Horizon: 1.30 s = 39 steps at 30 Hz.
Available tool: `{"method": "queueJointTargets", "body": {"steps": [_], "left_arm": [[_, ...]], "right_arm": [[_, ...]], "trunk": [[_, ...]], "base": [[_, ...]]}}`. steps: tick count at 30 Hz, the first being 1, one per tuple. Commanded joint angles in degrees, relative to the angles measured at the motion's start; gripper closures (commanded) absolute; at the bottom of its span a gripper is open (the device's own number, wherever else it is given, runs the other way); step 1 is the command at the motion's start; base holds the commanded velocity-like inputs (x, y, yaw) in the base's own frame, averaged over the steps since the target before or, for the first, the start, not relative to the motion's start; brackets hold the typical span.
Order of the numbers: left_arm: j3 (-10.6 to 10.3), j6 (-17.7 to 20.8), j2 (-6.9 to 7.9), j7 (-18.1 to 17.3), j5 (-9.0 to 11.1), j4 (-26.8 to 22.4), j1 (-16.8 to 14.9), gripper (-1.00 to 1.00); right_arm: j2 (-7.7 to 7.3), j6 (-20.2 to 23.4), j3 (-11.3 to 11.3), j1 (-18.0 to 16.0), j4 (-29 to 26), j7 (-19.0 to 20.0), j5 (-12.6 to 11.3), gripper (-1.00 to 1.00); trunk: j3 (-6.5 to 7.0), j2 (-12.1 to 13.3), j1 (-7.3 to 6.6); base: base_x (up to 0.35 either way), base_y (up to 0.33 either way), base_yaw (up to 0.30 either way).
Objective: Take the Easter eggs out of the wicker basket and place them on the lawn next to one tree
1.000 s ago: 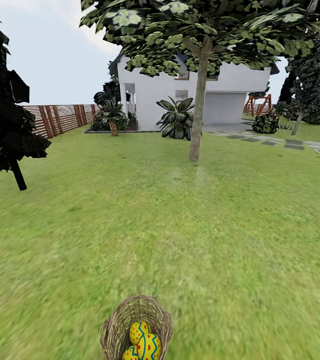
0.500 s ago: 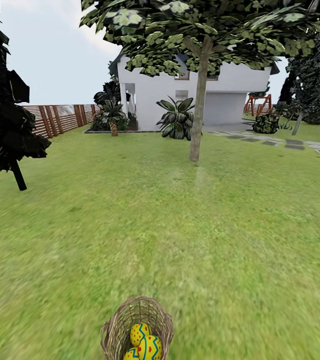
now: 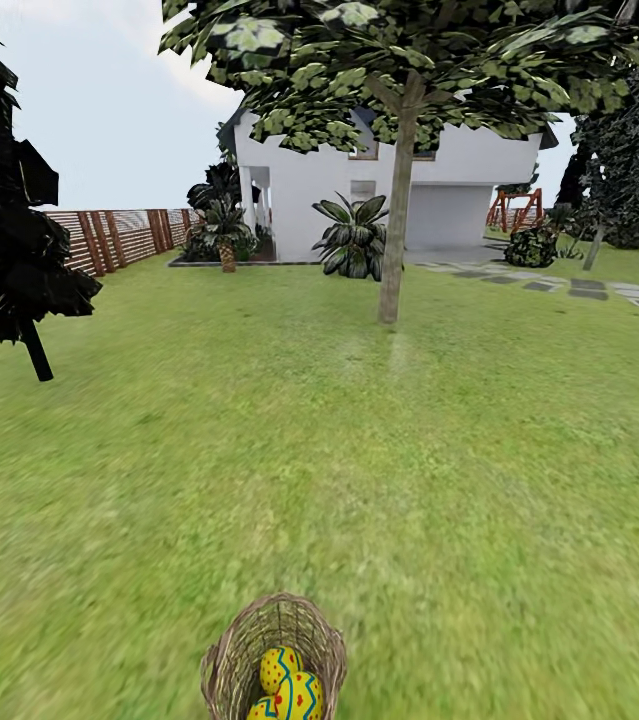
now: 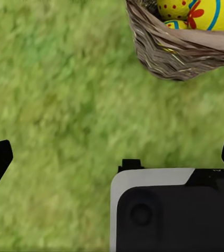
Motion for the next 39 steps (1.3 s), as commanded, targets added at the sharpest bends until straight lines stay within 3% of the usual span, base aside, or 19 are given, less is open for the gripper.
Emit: {"method": "queueJointTargets", "body": {"steps": [1, 8, 12, 15, 19, 25, 29, 33, 37, 39], "left_arm": [[-0.47, -0.12, 0.03, 0.23, 0.53, 0.00, -0.06, -1.00], [0.10, -0.03, 0.48, 0.26, 0.89, -0.32, -0.14, -1.00], [0.25, 0.09, 2.03, 0.24, 1.03, -0.40, -0.22, -1.00], [0.33, 0.12, 4.11, 0.18, 1.19, -0.40, -0.25, -1.00], [0.35, 0.19, 7.50, 0.05, 1.30, -0.46, -0.26, -1.00], [0.35, 0.22, 9.21, -0.02, 1.33, -0.49, -0.27, -1.00], [0.38, 0.37, 9.51, -0.03, 1.34, -0.50, -0.31, -1.00], [0.42, 4.27, 10.71, -0.10, 1.48, -1.83, -0.40, -1.00], [0.43, 10.65, 12.93, -0.29, 2.10, -9.26, -0.40, -1.00], [0.44, 16.89, 14.78, -0.38, 2.74, -16.55, -0.25, -1.00]], "right_arm": [[-0.04, 0.47, -0.15, -0.02, -0.15, 0.09, -0.06, -1.00], [-0.34, 0.66, -0.94, 0.22, -2.98, 0.04, -0.24, -1.00], [-0.26, 1.53, -1.04, 0.56, -12.05, -0.27, -0.38, -1.00], [-0.28, 6.50, -1.52, 2.25, -22.47, -0.47, -1.29, -1.00], [-0.28, 17.11, -3.27, 4.84, -38.78, -0.62, -2.17, -1.00], [-0.15, 25.87, -3.51, 5.62, -50.29, -0.69, -2.48, -1.00], [-0.09, 29.50, -3.48, 5.32, -52.86, -0.75, -2.59, -1.00], [-0.03, 32.49, -3.40, 4.46, -53.78, -0.78, -2.62, -1.00], [-0.02, 33.43, -3.38, 2.76, -53.86, -0.79, -2.68, -1.00], [0.01, 33.66, -3.36, 2.13, -53.59, -0.79, -2.73, -1.00]], "trunk": [[-0.13, -0.12, 0.03], [-0.13, -0.12, 0.03], [-0.13, -0.12, 0.03], [-0.13, -0.12, 0.03], [-0.13, -0.12, 0.03], [-0.13, -0.12, 0.03], [-0.13, -0.12, 0.03], [-0.13, -0.12, 0.03], [-0.13, -0.12, 0.03], [-0.13, -0.12, 0.03]], "base": [[0.004, 0.000, 0.000], [0.001, 0.000, 0.000], [0.000, 0.000, 0.000], [0.000, 0.000, 0.000], [0.000, 0.000, 0.000], [0.000, 0.000, 0.000], [0.000, 0.000, 0.000], [0.000, 0.000, 0.000], [0.000, 0.000, 0.000], [0.000, 0.000, 0.000]]}}
